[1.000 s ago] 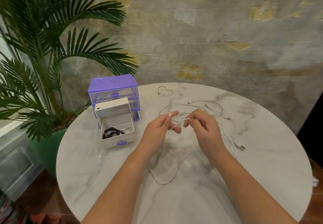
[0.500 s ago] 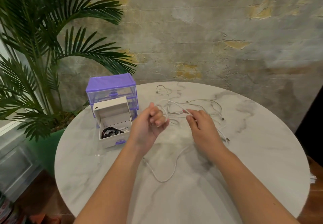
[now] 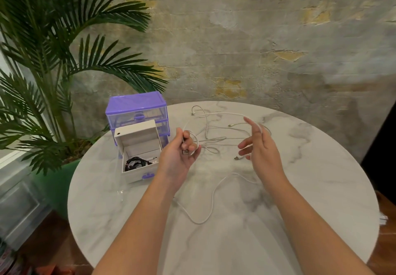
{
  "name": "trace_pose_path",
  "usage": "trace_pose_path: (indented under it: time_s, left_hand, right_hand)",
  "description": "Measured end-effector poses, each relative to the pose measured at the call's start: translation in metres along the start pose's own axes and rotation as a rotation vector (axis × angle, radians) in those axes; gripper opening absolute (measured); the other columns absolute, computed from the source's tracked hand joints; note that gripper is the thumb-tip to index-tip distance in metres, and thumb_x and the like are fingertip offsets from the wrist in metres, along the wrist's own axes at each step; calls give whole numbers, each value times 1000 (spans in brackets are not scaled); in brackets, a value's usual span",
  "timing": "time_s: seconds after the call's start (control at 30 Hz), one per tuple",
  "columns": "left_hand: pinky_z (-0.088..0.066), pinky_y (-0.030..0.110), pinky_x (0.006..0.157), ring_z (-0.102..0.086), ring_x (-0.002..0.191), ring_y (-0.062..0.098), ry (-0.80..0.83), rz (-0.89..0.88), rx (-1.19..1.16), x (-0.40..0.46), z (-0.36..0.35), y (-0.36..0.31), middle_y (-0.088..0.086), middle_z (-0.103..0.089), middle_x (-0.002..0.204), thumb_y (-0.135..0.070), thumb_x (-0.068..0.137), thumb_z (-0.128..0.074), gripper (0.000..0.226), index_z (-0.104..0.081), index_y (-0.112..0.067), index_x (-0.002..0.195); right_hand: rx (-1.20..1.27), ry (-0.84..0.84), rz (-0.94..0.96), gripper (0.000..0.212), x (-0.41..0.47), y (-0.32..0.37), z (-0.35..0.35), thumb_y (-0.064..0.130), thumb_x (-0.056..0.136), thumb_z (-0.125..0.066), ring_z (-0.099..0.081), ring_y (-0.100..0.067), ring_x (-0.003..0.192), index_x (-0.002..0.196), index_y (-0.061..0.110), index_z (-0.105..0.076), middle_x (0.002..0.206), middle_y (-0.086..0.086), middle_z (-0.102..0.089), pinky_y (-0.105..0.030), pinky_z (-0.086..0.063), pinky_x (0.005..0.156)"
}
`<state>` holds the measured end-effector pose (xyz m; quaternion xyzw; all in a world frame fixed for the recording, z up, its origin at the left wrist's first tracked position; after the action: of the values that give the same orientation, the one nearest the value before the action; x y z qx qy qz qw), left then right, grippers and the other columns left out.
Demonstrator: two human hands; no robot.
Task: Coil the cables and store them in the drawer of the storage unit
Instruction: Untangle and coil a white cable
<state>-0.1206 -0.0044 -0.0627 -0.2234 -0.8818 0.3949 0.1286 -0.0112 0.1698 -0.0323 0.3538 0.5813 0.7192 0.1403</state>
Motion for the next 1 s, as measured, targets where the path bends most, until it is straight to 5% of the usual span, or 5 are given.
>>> trace_pose_path:
  time_s: [0.23, 0.4, 0.67, 0.87, 1.0]
  left_hand:
    - [-43, 28, 82, -41, 53, 7, -4, -66, 477, -6, -10, 9, -10, -36, 55, -41, 100, -44, 32, -50, -19, 77]
    - [-42, 28, 67, -34, 54, 5, 86, -112, 809, -10, -23, 23, -15, -32, 53, -29, 82, -75, 17, -62, -20, 89]
    - [-26, 27, 55, -32, 53, 7, 185, -146, 1096, -15, -37, 44, -14, -35, 54, -40, 80, -75, 22, -68, -21, 90]
    - [-50, 28, 72, -59, 78, 8, 52, -200, 900, -8, -27, 17, 1, -68, 86, -29, 91, -64, 16, -67, -14, 88]
    - [-49, 18, 67, -53, 57, -4, 39, -185, 759, -11, -25, 6, -20, -56, 54, -24, 95, -58, 14, -67, -14, 94]
  right_hand:
    - [300, 13, -174, 60, 0, -7, 0, 62, 97, -19, -54, -21, 50, 128, 27, -56, 70, -10, -54, -46, -60, 57]
    - [73, 124, -167, 63, -6, -7, -17, 62, 97, -15, -40, -13, 57, 122, 29, -62, 78, -5, -44, -27, -46, 58]
    - [-98, 322, -152, 56, -16, -10, -40, 60, 98, -9, -47, -16, 93, 122, 52, -59, 119, 3, -54, -35, -39, 97]
    - [-23, 477, -200, 43, -22, -13, -49, 57, 85, -49, -53, -13, 99, 124, 43, -60, 115, 9, -64, -30, -41, 90]
    - [-42, 565, -169, 45, -24, -11, -53, 56, 77, -57, -56, -6, 110, 121, 44, -63, 117, 19, -65, -26, -42, 93]
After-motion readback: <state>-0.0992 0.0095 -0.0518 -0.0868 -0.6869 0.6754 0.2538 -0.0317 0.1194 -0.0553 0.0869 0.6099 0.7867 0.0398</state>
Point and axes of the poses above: each hand's wrist, its own x-axis towards the middle knuckle, its own z-axis out of the back of the hand, y = z × x, the point moved 10 cm from there along x, towards the middle knuckle
